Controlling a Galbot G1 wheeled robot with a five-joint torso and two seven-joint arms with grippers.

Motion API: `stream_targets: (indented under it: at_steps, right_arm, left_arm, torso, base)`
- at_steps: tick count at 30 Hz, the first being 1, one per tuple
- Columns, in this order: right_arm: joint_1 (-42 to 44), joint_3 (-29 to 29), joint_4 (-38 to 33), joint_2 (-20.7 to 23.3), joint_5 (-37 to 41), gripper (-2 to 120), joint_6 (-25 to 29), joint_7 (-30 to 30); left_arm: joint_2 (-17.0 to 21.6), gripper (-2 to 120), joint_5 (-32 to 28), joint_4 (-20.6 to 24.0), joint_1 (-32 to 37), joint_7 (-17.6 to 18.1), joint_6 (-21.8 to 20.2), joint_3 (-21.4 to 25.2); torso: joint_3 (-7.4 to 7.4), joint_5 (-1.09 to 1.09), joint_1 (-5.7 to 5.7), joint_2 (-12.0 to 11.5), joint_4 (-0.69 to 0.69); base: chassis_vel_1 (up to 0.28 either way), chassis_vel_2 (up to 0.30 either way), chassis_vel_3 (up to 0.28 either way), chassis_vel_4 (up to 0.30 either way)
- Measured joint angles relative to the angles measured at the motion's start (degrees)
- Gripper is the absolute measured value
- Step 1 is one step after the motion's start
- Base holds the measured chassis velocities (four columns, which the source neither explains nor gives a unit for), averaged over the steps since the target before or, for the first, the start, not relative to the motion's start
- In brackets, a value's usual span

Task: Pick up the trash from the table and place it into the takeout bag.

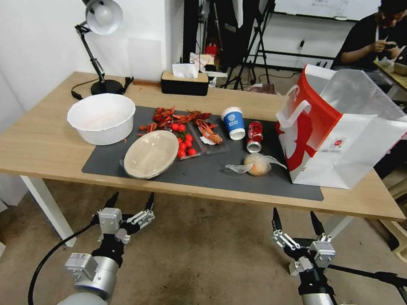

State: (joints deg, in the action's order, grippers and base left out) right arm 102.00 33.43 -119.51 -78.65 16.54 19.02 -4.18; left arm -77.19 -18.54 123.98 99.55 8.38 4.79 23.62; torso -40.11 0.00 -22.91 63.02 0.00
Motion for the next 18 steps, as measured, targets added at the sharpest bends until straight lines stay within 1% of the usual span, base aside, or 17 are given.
stream_targets:
  at_steps: [5,7,8,10,12,13,15,16,17,18]
  right_arm:
    - [-1.7,-0.4,0.0,0.6,0.2,100,-1.1,0.2]
    - [-5.3,-1.6,0.2,1.5,-0.1,100,-3.2,0.9]
    - [-5.3,-1.6,0.2,1.5,-0.1,100,-3.2,0.9]
    - [-9.4,-2.8,0.3,2.6,-0.3,100,-6.2,1.8]
    - [-12.0,-3.6,0.3,3.4,-0.3,100,-8.1,2.5]
    - [-12.0,-3.6,0.3,3.4,-0.3,100,-8.1,2.5]
    - [-14.7,-4.5,0.3,4.1,-0.3,100,-10.5,3.3]
    - [-17.7,-5.5,0.7,4.7,-0.3,100,-13.4,4.5]
    - [-17.7,-5.5,0.7,4.7,-0.3,100,-13.4,4.5]
    - [-20.1,-6.5,1.3,5.0,-0.3,100,-15.5,5.4]
  left_arm:
    - [-0.1,100,0.0,-0.1,-0.1,0.0,0.2,0.0]
    - [-0.2,100,0.0,-0.2,-0.1,-0.1,0.2,0.0]
    - [-0.2,100,0.0,-0.2,-0.1,-0.1,0.2,0.0]
    - [-0.2,100,0.0,-0.3,-0.2,-0.1,0.3,-0.1]
    - [-0.1,100,0.0,-0.4,-0.3,-0.1,0.3,-0.1]
    - [-0.1,100,0.0,-0.4,-0.3,-0.1,0.3,-0.1]
    - [-0.1,100,0.0,-0.5,-0.2,-0.1,0.3,-0.2]
    - [-0.1,100,0.1,-0.5,-0.2,-0.1,0.4,-0.2]
    - [-0.1,100,0.1,-0.5,-0.2,-0.1,0.4,-0.2]
    - [-0.2,100,0.1,-0.6,-0.2,-0.1,0.5,-0.1]
  torso:
    - [0.0,0.0,0.0,0.0,-0.01]
    - [0.0,0.0,0.0,0.0,-0.02]
    - [0.0,0.0,0.0,0.0,-0.02]
    - [0.0,0.0,-0.01,0.0,0.02]
    - [-0.01,0.0,-0.02,0.0,0.0]
    - [-0.01,0.0,-0.02,0.0,0.0]
    - [-0.01,-0.01,-0.02,0.0,0.0]
    - [0.0,0.01,-0.02,0.0,0.01]
    - [0.0,0.01,-0.02,0.0,0.01]
    - [0.0,-0.01,-0.02,0.0,0.0]
  base:
    - [0.0,0.0,0.0,0.0]
    - [0.0,0.0,0.0,0.0]
    - [0.0,0.0,0.0,0.0]
    - [0.0,0.0,0.0,0.0]
    - [0.0,0.0,0.0,0.0]
    - [0.0,0.0,0.0,0.0]
    - [0.0,0.0,0.0,0.0]
    - [0.0,0.0,0.0,0.0]
    - [0.0,0.0,0.0,0.0]
    - [0.0,0.0,0.0,0.0]
